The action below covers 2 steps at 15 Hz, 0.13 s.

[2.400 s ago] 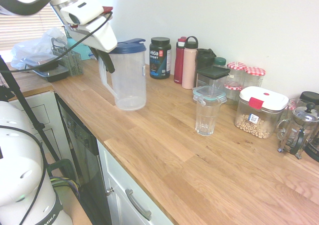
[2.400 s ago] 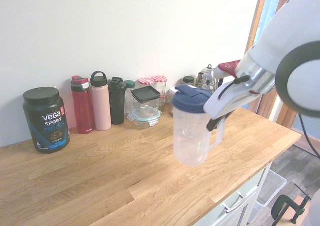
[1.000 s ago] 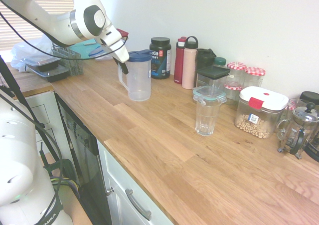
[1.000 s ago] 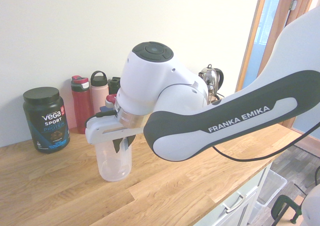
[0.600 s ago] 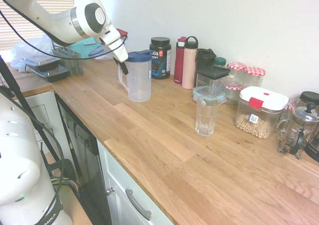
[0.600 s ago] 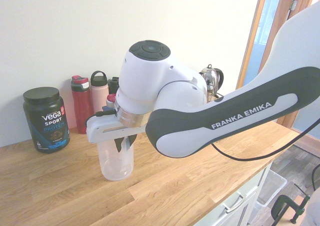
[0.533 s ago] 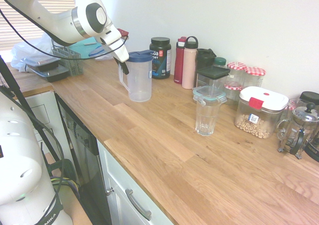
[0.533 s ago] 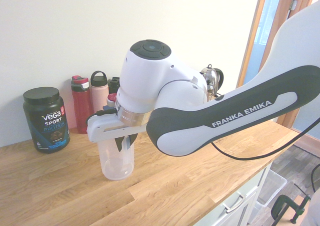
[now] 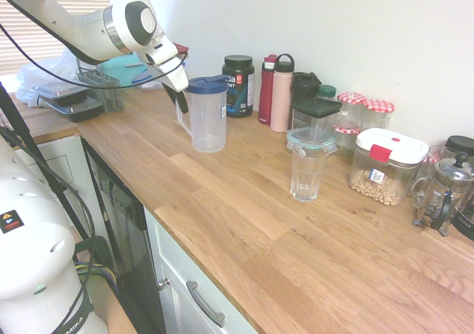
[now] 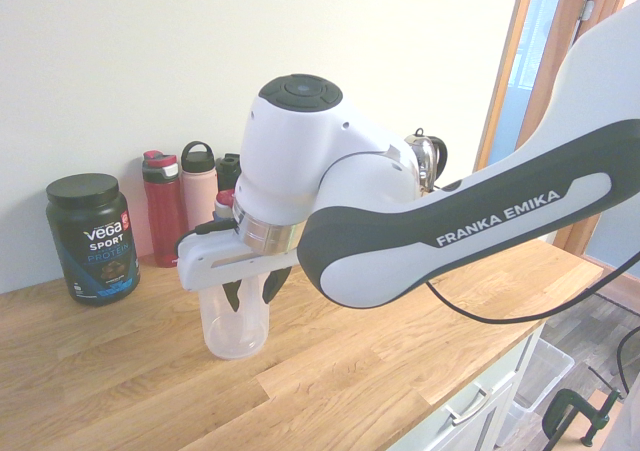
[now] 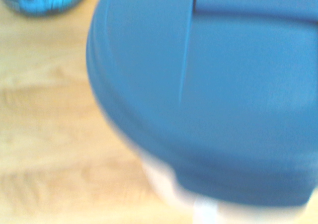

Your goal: Pour me some water

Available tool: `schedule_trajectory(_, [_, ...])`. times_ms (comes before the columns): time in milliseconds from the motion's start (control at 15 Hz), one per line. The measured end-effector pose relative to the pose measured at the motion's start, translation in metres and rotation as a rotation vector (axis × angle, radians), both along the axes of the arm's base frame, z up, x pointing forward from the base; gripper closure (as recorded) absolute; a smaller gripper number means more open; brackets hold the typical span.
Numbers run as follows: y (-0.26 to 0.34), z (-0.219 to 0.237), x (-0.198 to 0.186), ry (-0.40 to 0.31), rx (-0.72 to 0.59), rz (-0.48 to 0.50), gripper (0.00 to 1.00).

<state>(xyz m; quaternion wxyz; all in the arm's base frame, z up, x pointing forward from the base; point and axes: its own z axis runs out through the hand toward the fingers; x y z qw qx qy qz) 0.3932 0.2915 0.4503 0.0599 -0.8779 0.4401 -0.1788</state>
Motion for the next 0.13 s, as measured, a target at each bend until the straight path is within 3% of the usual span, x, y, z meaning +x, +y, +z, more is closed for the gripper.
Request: schedule_trajectory(133, [0.0037,0.0002,-0.0162,0.083,-0.020,0.024,0.00])
